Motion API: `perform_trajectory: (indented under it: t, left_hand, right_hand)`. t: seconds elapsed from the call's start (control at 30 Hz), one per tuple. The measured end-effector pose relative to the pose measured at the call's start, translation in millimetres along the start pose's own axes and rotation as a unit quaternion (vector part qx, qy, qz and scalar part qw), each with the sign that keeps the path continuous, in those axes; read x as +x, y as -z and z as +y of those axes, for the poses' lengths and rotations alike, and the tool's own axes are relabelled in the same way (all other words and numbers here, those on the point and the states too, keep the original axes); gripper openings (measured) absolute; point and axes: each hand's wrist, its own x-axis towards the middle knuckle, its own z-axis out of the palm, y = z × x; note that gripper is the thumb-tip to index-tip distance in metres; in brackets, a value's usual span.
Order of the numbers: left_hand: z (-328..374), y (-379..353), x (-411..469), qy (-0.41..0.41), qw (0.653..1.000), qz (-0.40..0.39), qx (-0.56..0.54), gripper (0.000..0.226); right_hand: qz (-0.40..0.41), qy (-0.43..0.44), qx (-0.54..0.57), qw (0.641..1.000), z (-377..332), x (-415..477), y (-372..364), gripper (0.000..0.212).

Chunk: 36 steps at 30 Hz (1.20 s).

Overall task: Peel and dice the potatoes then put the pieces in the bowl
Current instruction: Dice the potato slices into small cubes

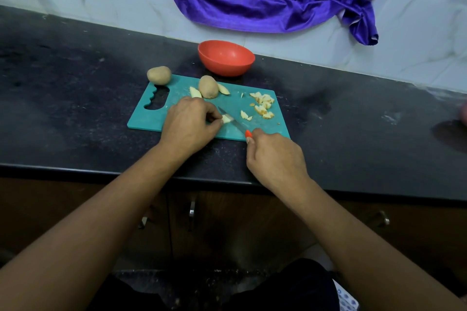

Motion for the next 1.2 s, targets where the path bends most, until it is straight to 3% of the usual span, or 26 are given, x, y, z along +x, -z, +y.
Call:
perform_trajectory:
  t: [0.7, 0.97, 1.2]
  left_hand:
    - [7.7, 7.1, -1.9, -0.014, 0.999, -0.014, 0.037, 0.012]
    - [6.8, 6.1, -4.6, -0.018, 1.0, -0.004, 0.024, 0.011]
    - [5.8, 5.5, -3.7, -0.027, 0.999, -0.004, 0.024, 0.01]
  right_hand:
    - [-0.002, -0.066, 0.015, 0.998, -10.5, 2.4, 0.6, 0.036]
    - [0.037, -0.029, 0.03, 0.998, -4.0, -5.8, -3.6, 0.036]
    - [0.015, -0.019, 0.013, 1.0, -7.5, -2.3, -0.8, 0.035]
